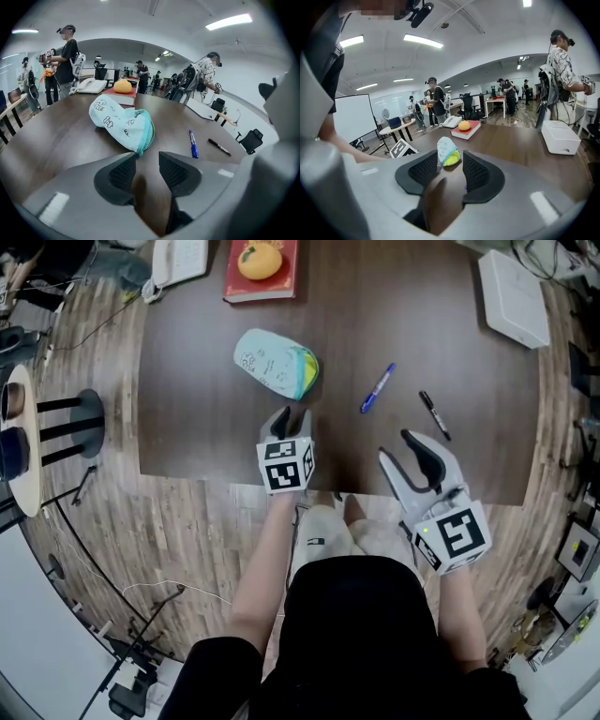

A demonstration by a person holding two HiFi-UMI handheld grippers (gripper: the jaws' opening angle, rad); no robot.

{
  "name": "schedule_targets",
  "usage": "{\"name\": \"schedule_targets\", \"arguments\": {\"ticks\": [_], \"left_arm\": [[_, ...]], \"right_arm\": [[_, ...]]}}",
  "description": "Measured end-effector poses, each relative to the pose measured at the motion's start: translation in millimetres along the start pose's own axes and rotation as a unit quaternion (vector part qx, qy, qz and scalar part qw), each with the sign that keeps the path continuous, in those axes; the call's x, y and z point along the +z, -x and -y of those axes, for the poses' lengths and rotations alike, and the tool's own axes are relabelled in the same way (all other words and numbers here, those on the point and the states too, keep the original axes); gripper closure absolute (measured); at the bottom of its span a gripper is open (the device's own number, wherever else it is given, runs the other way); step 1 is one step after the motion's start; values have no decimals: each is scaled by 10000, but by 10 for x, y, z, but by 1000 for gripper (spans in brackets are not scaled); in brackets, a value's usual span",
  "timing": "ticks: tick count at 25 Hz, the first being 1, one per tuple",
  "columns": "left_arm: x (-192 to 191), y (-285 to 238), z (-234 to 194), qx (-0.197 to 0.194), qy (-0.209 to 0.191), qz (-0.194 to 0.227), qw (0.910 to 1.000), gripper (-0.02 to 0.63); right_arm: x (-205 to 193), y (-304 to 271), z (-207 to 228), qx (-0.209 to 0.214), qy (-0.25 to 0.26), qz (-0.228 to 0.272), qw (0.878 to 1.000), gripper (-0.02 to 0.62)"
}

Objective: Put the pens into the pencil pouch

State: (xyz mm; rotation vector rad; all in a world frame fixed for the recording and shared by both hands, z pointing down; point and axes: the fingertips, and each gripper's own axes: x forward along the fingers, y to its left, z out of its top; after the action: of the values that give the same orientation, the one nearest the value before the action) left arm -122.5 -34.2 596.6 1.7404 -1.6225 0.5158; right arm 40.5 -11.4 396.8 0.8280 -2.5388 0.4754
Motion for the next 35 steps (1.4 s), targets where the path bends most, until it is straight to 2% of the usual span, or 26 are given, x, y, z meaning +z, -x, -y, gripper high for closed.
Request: {"name": "schedule_targets", "arguments": {"ticks": [6, 10, 23, 35], "left_arm": [[26, -201, -81, 19, 162, -84, 9998, 453], [34, -299, -140, 61, 64, -144, 9999, 454], [74, -384, -124, 92, 34, -219, 9997, 520], [291, -197, -51, -258, 158, 22, 9995, 545]], "right_arm": [[-32, -95, 17, 10, 4, -90, 10000, 439], [-41, -169, 26, -11, -73, -113, 9999, 439], [-91, -181, 181, -136, -191, -198, 9995, 439], [-7, -147, 255, -317, -251, -106, 9991, 439]]}}
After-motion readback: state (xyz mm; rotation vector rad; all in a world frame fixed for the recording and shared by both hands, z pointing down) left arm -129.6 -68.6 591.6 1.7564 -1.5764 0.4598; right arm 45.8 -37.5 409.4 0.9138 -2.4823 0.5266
